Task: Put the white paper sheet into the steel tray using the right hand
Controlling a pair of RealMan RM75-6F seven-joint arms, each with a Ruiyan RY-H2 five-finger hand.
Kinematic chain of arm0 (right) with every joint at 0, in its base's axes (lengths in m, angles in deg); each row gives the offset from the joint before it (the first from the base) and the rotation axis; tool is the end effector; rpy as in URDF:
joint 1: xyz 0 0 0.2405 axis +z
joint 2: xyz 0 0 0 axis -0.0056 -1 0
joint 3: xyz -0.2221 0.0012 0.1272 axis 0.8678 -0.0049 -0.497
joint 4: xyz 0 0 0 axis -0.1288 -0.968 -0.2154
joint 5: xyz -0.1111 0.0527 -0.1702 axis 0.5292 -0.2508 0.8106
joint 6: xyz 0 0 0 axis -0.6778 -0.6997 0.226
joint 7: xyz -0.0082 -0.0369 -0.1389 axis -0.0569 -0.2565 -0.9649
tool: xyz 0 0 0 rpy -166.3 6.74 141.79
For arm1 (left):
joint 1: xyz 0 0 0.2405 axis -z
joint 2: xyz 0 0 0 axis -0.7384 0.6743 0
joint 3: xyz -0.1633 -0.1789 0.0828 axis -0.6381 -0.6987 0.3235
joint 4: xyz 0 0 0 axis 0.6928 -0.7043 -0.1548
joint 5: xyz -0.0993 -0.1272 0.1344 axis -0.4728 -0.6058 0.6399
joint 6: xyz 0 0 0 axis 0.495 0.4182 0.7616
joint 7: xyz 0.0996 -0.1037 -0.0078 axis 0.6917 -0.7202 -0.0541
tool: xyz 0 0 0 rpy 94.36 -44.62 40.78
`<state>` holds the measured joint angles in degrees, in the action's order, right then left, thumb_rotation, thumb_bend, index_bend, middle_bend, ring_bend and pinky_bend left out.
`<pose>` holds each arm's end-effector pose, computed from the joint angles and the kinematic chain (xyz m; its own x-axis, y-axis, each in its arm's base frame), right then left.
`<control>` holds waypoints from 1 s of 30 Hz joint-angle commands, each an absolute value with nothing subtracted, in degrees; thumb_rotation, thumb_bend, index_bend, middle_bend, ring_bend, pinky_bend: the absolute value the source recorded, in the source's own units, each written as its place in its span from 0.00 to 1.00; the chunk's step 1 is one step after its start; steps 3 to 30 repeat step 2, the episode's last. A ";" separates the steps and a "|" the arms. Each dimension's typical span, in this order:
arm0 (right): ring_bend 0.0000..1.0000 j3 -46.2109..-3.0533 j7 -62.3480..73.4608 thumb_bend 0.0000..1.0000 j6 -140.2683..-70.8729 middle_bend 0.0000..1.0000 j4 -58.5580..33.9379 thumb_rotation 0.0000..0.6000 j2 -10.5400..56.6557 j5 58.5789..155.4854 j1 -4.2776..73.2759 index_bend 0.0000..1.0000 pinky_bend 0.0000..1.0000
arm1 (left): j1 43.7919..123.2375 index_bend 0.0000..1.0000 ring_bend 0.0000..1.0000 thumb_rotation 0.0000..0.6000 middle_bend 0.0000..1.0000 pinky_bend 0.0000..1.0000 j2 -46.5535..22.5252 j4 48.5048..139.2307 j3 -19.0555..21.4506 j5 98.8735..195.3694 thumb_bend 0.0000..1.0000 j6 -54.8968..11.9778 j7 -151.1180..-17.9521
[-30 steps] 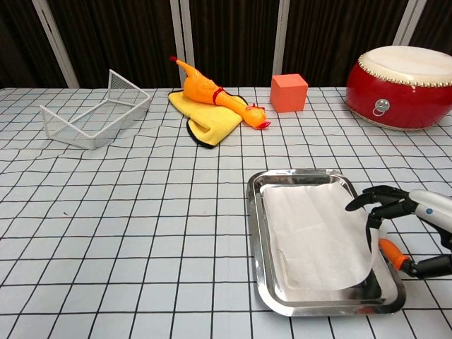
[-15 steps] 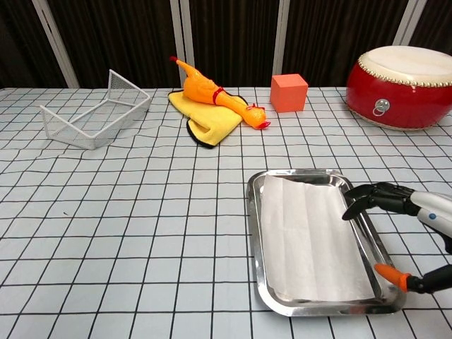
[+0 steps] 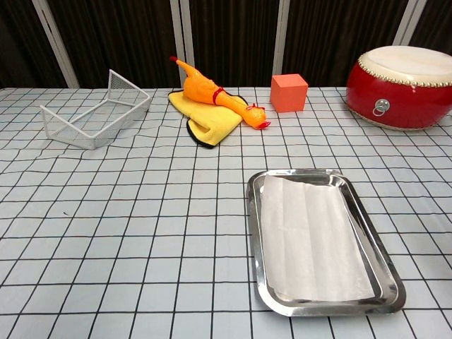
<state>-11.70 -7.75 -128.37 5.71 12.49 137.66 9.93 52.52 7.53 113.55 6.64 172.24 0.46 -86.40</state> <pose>-0.2678 -0.1804 0.0976 0.4610 -0.0119 0.8873 -0.8659 -0.2246 0.4469 -0.3101 0.1811 0.1642 0.3820 -0.0162 0.9240 0.9239 -0.0150 -0.3823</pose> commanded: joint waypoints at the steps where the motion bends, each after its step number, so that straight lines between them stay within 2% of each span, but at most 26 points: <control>1: 0.00 -13.15 -12.05 0.42 -133.53 0.00 6.84 1.00 7.19 133.67 5.27 0.00 0.00 | 52.46 0.00 0.00 1.00 0.00 0.00 7.41 113.57 6.66 172.54 0.00 0.80 -86.11; 30: 0.00 -13.34 -11.42 0.42 -134.63 0.00 7.68 1.00 6.10 132.62 4.19 0.00 0.00 | 52.41 0.00 0.00 1.00 0.00 0.00 7.30 113.48 6.69 172.74 0.00 1.03 -85.86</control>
